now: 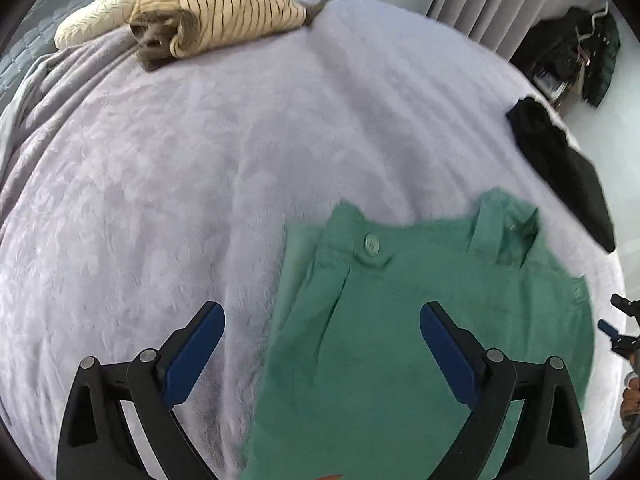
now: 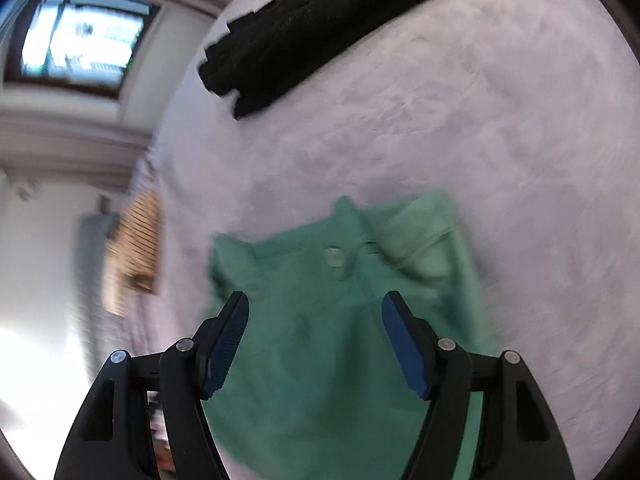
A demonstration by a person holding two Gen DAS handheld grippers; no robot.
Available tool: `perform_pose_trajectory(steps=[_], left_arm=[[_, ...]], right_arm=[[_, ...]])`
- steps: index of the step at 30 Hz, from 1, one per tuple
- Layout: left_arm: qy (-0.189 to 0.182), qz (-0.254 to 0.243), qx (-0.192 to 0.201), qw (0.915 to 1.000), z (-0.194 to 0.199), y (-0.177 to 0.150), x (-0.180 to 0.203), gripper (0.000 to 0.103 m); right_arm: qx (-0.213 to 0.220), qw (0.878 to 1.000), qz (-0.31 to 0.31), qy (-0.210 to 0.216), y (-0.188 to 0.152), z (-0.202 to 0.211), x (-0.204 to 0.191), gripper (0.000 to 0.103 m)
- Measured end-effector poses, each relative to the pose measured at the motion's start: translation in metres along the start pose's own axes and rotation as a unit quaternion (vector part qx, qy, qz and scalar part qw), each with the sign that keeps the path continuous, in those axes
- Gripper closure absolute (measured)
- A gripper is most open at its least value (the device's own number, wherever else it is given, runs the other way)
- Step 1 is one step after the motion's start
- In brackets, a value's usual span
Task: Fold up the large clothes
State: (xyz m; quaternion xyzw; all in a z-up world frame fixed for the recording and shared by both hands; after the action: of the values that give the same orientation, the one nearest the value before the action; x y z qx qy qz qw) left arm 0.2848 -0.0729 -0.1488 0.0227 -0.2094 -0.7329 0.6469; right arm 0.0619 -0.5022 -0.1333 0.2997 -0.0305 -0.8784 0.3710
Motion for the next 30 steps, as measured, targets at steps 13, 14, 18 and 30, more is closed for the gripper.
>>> perform_pose_trajectory(steps=[13, 14, 18, 30], left_arm=[[0.096, 0.005, -0.027, 0.9950, -0.045, -0.031, -0.052, 0.005], [0.091, 0.001, -0.023, 0.9956, -0.037, -0.030, -0.057, 0.009], [0.056, -0.011, -0.036, 0.9978, -0.004, -0.042, -0.074, 0.016], [-0.021, 0.121, -0.145, 0.9817, -0.033, -0.112, -0.120, 0.033]], right_arm=[[-0.020, 0.986, 0.020, -0.167, -0.027, -0.019, 0.050, 0.079], [-0.012, 0.988, 0.013, -0.155, -0.028, -0.009, 0.049, 0.078], [0.011, 0.996, -0.018, -0.086, -0.056, 0.033, 0.045, 0.047], [0.018, 0.969, -0.245, 0.038, -0.191, 0.038, 0.105, 0.044]])
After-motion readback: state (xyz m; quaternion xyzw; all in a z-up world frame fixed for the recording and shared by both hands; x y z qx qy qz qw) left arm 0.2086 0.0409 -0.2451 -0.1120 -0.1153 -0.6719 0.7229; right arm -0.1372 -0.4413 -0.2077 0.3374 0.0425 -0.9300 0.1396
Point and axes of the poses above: each gripper's, at about its wrist camera, not at the fingertips, and z roughly against the way its jaws point, x to its right, y to its top, the point moved 6 cm from there along -z, roughly the way its jaws point, and after that the axes turned 12 degrees about z, right-handed, at the moved point
